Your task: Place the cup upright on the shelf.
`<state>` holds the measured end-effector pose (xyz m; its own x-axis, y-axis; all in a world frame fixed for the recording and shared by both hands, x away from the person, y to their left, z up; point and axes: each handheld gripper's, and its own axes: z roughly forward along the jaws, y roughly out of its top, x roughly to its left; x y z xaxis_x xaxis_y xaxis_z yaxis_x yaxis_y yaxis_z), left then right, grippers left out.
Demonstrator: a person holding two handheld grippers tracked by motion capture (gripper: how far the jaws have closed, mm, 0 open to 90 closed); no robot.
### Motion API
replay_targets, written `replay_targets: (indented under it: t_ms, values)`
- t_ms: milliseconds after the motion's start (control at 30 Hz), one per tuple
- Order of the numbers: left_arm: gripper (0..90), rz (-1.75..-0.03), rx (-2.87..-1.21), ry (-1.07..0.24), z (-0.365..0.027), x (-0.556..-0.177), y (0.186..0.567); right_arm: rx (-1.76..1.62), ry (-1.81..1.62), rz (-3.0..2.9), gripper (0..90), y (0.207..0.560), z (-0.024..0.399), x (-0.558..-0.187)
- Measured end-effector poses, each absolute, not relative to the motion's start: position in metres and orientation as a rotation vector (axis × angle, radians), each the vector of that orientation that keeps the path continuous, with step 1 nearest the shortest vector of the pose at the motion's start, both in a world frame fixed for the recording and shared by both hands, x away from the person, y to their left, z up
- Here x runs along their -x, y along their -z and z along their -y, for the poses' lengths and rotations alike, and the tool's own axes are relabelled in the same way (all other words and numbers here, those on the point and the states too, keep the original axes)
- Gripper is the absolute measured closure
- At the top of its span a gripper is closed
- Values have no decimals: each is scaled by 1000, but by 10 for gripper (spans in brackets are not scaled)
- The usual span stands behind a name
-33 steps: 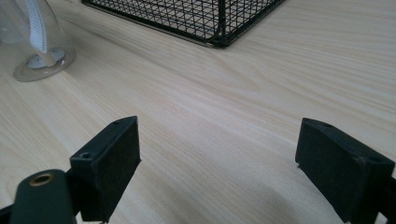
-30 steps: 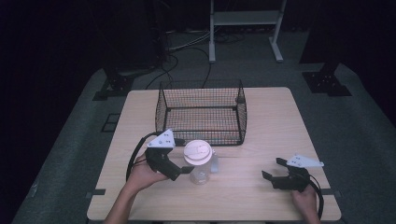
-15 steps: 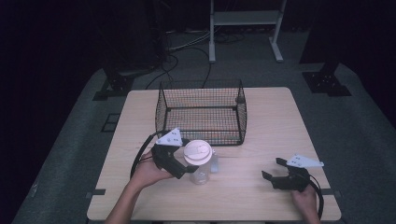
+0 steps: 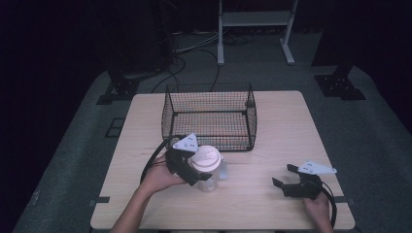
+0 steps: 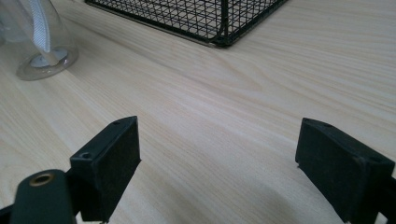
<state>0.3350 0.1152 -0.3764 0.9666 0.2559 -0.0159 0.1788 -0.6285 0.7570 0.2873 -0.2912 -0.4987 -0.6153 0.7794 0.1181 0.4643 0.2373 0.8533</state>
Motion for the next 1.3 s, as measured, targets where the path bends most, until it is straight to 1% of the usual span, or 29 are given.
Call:
replay_targets:
  t_ms: [133,200,600,833,1067,1300]
  values:
    - [12,-309,-2278,-106,-113,-336,378,-1150,-1325,-2185,129,499,291,-287]
    - [44,-308,-2284,-108,-113,-337,377,-1150,-1325,-2185,129,499,291,-287]
    - [51,-319,-2336,-93,-109,-339,372,-1149,-1327,-2185,129,499,291,-287]
    - [52,-326,-2381,-118,-104,-340,367,-1155,-1335,-2181,129,498,292,-287]
    - [53,-333,-2393,-145,-100,-344,349,-1158,-1345,-2179,129,498,293,-288]
    - [53,-331,-2374,-167,-90,-352,318,-1165,-1347,-2174,129,499,293,-288]
